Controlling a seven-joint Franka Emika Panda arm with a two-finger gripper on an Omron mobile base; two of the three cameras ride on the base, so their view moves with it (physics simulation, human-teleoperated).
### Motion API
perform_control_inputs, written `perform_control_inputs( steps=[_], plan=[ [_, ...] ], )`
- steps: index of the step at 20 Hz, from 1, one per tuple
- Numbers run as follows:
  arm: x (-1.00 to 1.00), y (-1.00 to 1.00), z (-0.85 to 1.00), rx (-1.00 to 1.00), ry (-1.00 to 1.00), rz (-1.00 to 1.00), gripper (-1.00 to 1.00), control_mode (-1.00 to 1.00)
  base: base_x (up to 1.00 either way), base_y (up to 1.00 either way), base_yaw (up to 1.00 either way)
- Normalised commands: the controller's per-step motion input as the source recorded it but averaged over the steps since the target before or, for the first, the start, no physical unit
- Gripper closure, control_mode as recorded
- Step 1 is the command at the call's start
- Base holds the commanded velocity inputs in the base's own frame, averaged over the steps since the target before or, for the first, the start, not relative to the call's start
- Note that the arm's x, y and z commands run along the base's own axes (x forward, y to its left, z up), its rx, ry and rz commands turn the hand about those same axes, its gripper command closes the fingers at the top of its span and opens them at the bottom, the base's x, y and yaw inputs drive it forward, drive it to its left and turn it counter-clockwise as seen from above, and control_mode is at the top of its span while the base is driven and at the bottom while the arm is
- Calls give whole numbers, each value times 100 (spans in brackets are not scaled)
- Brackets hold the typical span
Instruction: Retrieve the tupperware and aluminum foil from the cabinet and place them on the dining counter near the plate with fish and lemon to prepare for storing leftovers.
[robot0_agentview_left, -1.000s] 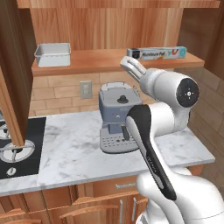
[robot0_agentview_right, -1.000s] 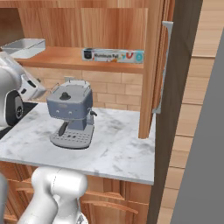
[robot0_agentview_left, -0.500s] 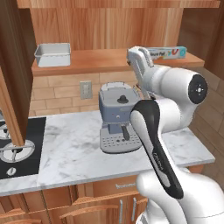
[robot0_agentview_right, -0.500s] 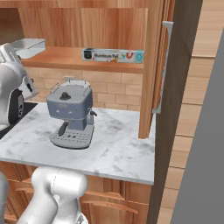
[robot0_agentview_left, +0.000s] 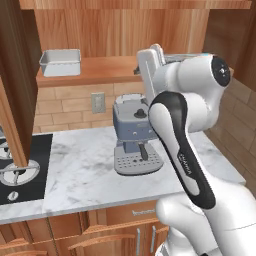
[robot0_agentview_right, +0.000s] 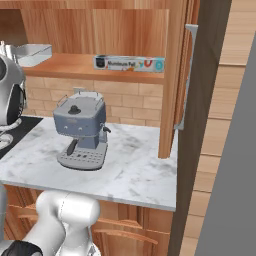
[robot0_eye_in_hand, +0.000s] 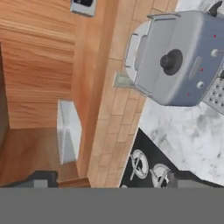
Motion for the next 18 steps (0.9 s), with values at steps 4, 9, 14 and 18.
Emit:
perform_control_inputs(
  steps=[4,9,14,18],
  plan=[
    [10,32,0,7,27,11,-100,-100,0,0,0],
    [23,24,-11,0,21,14,-100,-100,0,0,0],
    [39,10,-15,0,4,5,-100,-100,0,0,0],
    [30,6,-36,0,0,0,-100,-100,0,0,0]
  ],
)
